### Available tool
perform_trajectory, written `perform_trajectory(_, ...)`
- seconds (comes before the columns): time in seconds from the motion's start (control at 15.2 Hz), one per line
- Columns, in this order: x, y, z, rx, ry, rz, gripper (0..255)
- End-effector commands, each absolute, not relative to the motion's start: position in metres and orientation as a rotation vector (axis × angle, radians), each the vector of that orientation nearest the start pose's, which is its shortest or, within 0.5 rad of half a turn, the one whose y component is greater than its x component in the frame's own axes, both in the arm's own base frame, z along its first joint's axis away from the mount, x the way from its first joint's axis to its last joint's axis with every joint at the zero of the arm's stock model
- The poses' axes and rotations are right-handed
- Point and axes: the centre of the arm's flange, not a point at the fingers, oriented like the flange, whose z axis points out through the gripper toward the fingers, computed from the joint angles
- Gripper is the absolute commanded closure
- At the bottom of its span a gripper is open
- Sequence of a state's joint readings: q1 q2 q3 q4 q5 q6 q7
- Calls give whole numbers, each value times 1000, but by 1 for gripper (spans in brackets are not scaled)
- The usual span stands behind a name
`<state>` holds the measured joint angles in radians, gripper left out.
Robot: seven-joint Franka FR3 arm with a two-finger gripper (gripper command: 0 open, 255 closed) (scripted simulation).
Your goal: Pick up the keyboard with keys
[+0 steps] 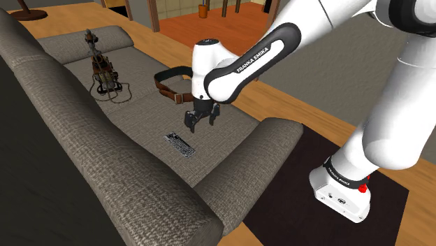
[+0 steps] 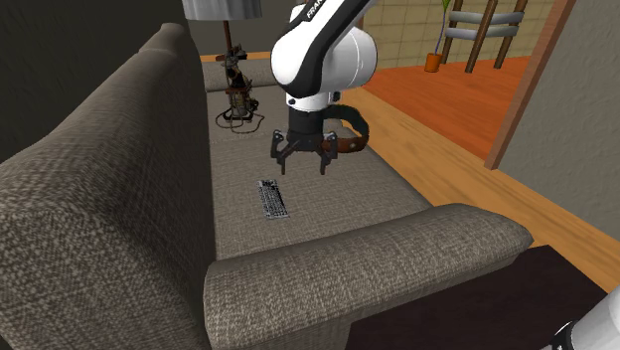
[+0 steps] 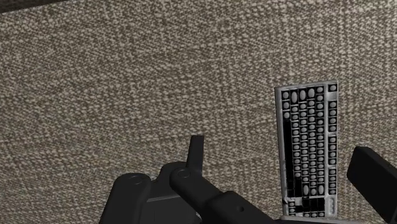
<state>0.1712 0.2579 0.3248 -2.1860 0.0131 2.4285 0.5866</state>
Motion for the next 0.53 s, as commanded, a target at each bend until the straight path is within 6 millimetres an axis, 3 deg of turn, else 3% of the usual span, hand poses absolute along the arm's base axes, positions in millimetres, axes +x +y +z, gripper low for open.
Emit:
perform_trajectory(0.0,506,280,257,-3058,166,63,0)
perform_trajectory(0.46,551,337,204,-3049,152,27,0)
